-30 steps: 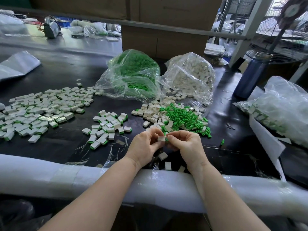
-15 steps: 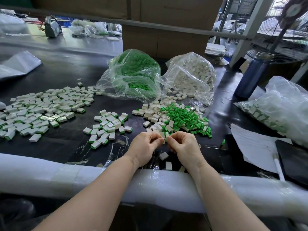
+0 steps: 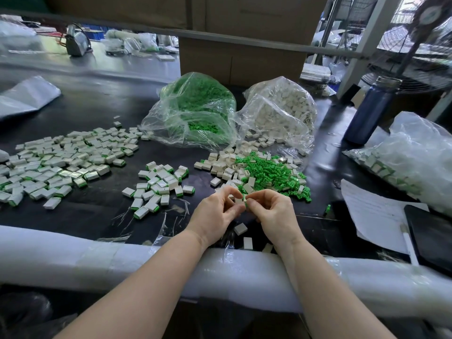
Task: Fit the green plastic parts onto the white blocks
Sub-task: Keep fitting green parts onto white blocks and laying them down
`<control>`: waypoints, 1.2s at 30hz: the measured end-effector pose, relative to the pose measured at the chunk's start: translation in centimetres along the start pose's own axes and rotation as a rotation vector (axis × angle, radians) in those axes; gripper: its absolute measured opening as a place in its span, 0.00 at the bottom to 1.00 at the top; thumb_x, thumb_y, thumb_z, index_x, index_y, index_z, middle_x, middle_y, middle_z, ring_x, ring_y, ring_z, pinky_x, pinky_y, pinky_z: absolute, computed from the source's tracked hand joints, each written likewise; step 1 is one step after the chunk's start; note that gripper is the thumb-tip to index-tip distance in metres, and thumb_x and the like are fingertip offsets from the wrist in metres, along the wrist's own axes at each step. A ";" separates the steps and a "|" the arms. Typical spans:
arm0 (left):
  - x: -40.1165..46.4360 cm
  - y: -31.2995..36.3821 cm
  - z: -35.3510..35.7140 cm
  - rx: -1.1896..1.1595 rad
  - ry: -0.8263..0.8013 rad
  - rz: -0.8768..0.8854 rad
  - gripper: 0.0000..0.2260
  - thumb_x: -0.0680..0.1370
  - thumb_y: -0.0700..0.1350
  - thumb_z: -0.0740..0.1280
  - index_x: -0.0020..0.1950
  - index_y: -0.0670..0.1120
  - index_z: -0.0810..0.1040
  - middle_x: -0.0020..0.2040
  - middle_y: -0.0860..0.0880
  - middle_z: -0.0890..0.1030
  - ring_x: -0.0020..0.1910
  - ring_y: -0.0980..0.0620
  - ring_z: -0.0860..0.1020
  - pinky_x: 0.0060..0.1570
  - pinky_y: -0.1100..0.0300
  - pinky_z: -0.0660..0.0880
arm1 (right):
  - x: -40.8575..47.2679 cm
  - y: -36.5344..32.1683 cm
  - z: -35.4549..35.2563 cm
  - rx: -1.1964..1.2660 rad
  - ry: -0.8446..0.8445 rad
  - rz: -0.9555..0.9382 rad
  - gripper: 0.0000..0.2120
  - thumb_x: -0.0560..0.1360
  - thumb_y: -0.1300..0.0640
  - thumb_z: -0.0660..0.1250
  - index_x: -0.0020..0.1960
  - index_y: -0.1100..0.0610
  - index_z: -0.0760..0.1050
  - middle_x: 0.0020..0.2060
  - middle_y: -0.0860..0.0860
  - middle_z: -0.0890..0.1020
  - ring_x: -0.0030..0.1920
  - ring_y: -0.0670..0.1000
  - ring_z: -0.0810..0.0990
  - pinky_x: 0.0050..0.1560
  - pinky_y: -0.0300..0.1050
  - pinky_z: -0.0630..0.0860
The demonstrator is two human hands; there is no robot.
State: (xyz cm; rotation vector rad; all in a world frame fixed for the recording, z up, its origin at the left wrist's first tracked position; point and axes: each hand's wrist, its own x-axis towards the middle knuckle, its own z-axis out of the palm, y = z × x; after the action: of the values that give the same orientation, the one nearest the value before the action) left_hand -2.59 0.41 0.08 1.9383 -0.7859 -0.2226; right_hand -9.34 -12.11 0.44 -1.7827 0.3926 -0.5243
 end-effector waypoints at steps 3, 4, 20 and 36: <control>0.0 -0.1 0.0 0.054 0.020 0.010 0.08 0.73 0.43 0.71 0.45 0.52 0.74 0.36 0.54 0.77 0.35 0.57 0.74 0.44 0.64 0.73 | 0.0 -0.1 -0.1 0.077 -0.001 0.029 0.08 0.72 0.67 0.69 0.38 0.55 0.79 0.30 0.50 0.81 0.28 0.41 0.77 0.30 0.31 0.72; 0.0 -0.1 -0.1 0.040 0.037 0.007 0.06 0.73 0.42 0.71 0.45 0.51 0.75 0.38 0.53 0.78 0.37 0.57 0.75 0.45 0.65 0.73 | -0.1 -0.1 -0.1 0.111 -0.014 0.037 0.08 0.72 0.67 0.69 0.39 0.56 0.79 0.29 0.49 0.81 0.27 0.41 0.77 0.29 0.31 0.72; 0.1 -0.1 -0.2 0.110 -0.018 -0.013 0.06 0.77 0.43 0.67 0.46 0.43 0.83 0.41 0.48 0.81 0.43 0.50 0.77 0.49 0.56 0.73 | 0.1 0.2 -0.1 -0.132 -0.083 0.028 0.11 0.73 0.63 0.68 0.34 0.53 0.75 0.28 0.50 0.77 0.28 0.45 0.73 0.34 0.40 0.71; -0.1 0.6 -0.3 0.032 -0.035 0.031 0.06 0.76 0.39 0.67 0.46 0.39 0.83 0.37 0.52 0.76 0.39 0.55 0.73 0.43 0.67 0.69 | -0.2 -0.4 -0.5 0.005 -0.130 0.082 0.09 0.74 0.66 0.67 0.35 0.59 0.76 0.27 0.51 0.76 0.27 0.45 0.71 0.30 0.33 0.71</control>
State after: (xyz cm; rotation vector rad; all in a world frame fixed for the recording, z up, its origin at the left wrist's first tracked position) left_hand -2.75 0.55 0.70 1.9554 -0.8459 -0.2269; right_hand -9.82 -12.30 0.93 -1.7767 0.3716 -0.3494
